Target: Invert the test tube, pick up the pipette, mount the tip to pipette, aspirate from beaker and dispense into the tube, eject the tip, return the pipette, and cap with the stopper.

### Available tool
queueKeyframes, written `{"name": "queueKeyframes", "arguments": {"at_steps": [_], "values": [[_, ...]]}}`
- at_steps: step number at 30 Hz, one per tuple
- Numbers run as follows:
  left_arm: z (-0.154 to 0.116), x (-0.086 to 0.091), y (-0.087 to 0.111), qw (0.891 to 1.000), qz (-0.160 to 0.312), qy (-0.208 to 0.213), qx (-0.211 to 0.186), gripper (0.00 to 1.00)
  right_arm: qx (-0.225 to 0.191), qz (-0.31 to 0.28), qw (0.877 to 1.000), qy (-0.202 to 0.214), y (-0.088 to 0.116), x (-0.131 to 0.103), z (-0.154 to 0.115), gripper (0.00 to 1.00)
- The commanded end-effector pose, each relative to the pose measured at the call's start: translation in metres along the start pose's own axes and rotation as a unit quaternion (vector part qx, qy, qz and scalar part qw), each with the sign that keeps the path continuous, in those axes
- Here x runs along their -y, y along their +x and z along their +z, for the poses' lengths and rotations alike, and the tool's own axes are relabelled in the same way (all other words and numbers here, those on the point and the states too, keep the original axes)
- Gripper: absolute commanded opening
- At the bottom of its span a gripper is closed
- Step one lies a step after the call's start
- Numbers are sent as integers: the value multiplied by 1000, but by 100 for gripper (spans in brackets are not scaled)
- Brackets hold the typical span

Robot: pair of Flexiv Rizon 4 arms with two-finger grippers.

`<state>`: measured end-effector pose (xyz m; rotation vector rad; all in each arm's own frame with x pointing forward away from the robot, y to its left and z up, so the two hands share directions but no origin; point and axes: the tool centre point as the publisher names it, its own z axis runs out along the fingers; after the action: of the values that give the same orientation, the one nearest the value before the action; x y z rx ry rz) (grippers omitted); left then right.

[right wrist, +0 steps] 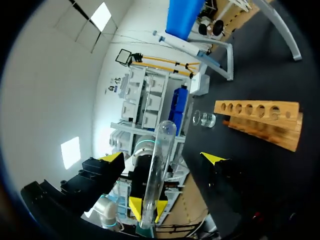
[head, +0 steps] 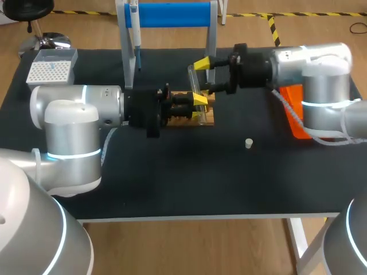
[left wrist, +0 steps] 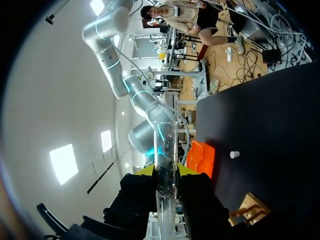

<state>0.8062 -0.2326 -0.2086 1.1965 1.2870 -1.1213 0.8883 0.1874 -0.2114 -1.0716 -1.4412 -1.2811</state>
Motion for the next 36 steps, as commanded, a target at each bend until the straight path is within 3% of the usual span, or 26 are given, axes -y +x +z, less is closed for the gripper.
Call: {"name": "queueKeyframes", "arguments": {"at_steps": [1,4,11,17,24,36], "values": [[1,0,-1,1000,0,0,-1,0,5,-23,999,-31,11,14,-32,100],[1,0,-1,1000,0,0,-1,0,10,-58,997,-45,11,13,-47,100],[1,0,-1,1000,0,0,-1,0,70,-157,984,-53,0,15,-65,100],[1,0,-1,1000,0,0,-1,0,132,-231,964,-24,-15,17,-64,100],[1,0,-1,1000,0,0,-1,0,185,-300,936,-23,-30,15,-63,100],[1,0,-1,1000,0,0,-1,0,230,-380,896,6,-53,18,-57,100]]}}
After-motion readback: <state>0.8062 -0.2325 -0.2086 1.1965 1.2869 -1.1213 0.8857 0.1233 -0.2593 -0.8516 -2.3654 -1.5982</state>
